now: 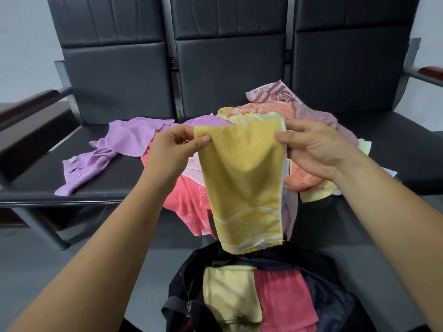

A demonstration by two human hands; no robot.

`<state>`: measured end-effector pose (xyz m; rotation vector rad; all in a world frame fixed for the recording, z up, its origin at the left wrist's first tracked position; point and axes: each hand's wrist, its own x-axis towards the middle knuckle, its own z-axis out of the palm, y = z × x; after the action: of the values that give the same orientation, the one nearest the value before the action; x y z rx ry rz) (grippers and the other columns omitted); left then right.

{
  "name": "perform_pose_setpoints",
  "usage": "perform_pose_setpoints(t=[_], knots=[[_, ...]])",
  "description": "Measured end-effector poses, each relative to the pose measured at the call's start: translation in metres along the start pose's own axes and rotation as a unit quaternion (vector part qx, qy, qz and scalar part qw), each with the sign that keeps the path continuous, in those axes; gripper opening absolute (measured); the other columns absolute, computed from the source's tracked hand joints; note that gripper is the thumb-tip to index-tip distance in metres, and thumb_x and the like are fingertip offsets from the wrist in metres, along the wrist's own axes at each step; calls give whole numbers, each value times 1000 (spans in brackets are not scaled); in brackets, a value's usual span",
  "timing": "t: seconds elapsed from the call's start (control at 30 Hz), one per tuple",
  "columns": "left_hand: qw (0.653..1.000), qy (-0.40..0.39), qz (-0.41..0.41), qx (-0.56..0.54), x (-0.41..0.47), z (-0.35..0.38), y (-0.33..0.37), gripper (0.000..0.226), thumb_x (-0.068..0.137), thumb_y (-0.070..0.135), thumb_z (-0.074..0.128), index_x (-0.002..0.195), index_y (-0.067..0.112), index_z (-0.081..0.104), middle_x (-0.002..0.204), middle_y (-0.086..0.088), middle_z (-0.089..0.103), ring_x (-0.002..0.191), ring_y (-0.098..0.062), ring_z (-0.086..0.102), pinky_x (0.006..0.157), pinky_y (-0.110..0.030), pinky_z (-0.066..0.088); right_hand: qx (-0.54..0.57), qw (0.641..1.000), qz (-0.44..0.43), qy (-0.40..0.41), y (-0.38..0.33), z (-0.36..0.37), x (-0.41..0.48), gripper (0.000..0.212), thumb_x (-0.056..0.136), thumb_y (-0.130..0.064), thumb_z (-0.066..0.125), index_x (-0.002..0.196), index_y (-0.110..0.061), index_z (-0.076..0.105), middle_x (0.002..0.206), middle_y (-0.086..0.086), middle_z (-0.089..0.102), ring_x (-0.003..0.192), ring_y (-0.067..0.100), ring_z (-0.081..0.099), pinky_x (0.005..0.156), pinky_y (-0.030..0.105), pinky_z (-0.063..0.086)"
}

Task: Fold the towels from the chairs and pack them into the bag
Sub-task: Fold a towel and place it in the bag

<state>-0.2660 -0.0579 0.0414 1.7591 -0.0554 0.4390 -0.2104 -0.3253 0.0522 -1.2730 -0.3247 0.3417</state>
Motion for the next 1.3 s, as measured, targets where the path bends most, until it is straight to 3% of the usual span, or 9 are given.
perform_pose_setpoints(t=[0.17, 0.37, 0.53, 0.67, 0.77, 0.9, 1.03, 1.13, 1.3], knots=[[998, 36, -38, -34, 0, -5, 1, 22, 84, 27, 79, 94, 8, 75, 90, -12, 68, 79, -3, 62, 81, -18, 47, -72, 986, -53, 138, 4, -3, 5, 17, 85, -2, 73, 101, 3, 72, 103, 15, 75, 98, 26, 71, 86, 30, 60], [996, 29, -31, -76, 3, -9, -5, 33, 77, 37, 86, 90, 10, 73, 98, -16, 73, 95, -20, 68, 102, -42, 53, -61, 981, -103, 156, 8, 4, 4, 9, 91, -9, 73, 99, -10, 74, 96, 9, 75, 91, 23, 72, 88, 39, 59], [999, 19, -2, -44, 3, -6, -3, 9, 90, 29, 75, 89, 24, 68, 76, 6, 67, 74, -9, 54, 75, -28, 44, -100, 982, -120, 105, 11, 9, 0, 27, 95, -13, 68, 121, -21, 68, 107, 4, 76, 103, 28, 72, 86, 47, 58], [986, 23, 20, -162, 4, -7, 2, 8, 95, 29, 69, 91, 25, 62, 84, -3, 63, 82, -18, 53, 76, -34, 44, -43, 994, -98, 33, 10, 15, -2, 47, 92, -4, 67, 134, -23, 59, 112, 4, 75, 109, 29, 71, 94, 50, 56], [975, -58, 6, -212, 7, -13, 4, 32, 89, 33, 74, 115, 24, 58, 101, -4, 68, 92, -18, 64, 79, -31, 53, 61, 992, -100, 39, 2, 24, -1, 46, 94, 1, 62, 136, -18, 59, 114, 9, 73, 106, 26, 72, 89, 44, 60], [963, -230, -134, -47, -7, -6, -11, 37, 84, 20, 70, 120, 12, 67, 116, -3, 75, 107, -19, 70, 102, -42, 53, 117, 983, -62, 124, 3, 14, 3, 45, 94, -2, 65, 136, -16, 59, 127, 15, 69, 110, 31, 71, 83, 45, 62], [954, -187, -167, -164, -12, 7, -13, 42, 89, 22, 63, 130, 13, 63, 123, -8, 72, 110, -23, 69, 96, -41, 57, 173, 969, 58, 167, 8, -3, 7, 44, 93, -18, 69, 135, -7, 62, 120, 16, 73, 103, 26, 74, 76, 41, 64], [955, -127, -174, -202, -11, 17, -9, 34, 99, 21, 58, 131, 12, 63, 121, -7, 72, 106, -18, 70, 87, -32, 60, 202, 968, 106, 109, 21, -10, 6, 57, 86, -25, 70, 137, -3, 60, 126, 17, 70, 113, 28, 70, 93, 41, 59], [941, -43, -218, -254, -9, 19, -3, 28, 102, 22, 56, 127, 13, 65, 120, -9, 73, 104, -21, 73, 83, -36, 62, 52, 991, 125, -9, 41, -8, 3, 49, 81, -17, 74, 128, -21, 63, 122, 10, 69, 119, 33, 64, 108, 56, 46]])
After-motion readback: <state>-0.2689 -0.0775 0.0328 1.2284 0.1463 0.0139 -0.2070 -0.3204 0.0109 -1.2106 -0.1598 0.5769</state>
